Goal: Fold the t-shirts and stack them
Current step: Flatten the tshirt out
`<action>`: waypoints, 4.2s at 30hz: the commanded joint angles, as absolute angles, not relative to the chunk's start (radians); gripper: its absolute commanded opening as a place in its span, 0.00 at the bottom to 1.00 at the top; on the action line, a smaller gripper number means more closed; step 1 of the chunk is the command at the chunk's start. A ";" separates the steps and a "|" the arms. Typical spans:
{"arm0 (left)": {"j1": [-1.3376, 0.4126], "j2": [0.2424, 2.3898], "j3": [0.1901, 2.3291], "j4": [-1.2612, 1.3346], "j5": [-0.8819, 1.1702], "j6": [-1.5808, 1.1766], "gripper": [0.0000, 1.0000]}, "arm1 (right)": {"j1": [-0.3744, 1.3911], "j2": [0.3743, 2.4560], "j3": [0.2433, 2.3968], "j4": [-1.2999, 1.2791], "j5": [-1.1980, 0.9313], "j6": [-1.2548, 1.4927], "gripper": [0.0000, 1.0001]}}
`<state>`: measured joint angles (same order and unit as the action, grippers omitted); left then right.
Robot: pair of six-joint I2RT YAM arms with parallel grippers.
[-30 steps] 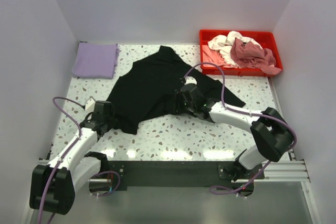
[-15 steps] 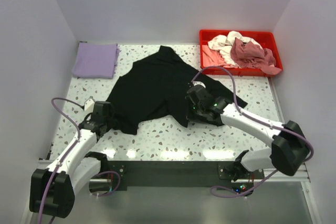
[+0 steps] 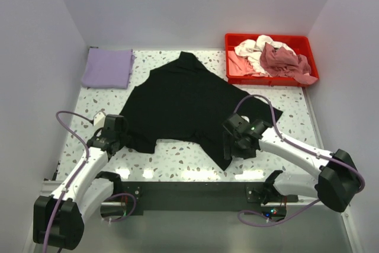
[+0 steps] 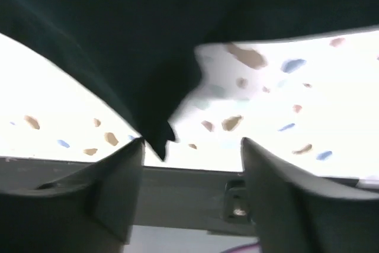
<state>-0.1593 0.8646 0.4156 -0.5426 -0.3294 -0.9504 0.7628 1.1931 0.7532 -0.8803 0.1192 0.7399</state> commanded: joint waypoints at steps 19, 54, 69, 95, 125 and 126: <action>-0.158 0.782 0.433 -0.528 -0.345 -0.945 0.00 | 1.137 1.330 0.876 -0.786 0.181 0.565 0.99; -0.160 0.775 0.532 -0.474 -0.364 -0.924 0.00 | 0.968 1.330 0.831 -0.761 0.251 0.535 0.00; -0.158 1.051 1.181 -0.270 -0.370 -0.732 0.00 | 0.617 1.186 1.498 -0.724 0.503 0.201 0.00; -0.158 0.908 2.140 -0.262 -0.100 -0.393 0.00 | 0.617 0.999 2.258 -0.977 -0.051 0.035 0.00; -0.160 1.834 1.364 0.115 -0.123 -0.362 0.00 | 0.301 1.785 1.376 -0.339 0.273 0.018 0.00; -0.160 1.877 1.388 0.115 -0.120 -0.357 0.00 | 0.298 1.814 1.391 -0.342 0.282 0.014 0.00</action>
<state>-0.1593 1.8610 1.2701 0.0238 -0.1390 -0.3962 0.3061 1.7763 1.2915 -0.4263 0.3206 0.0364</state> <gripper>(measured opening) 0.029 0.026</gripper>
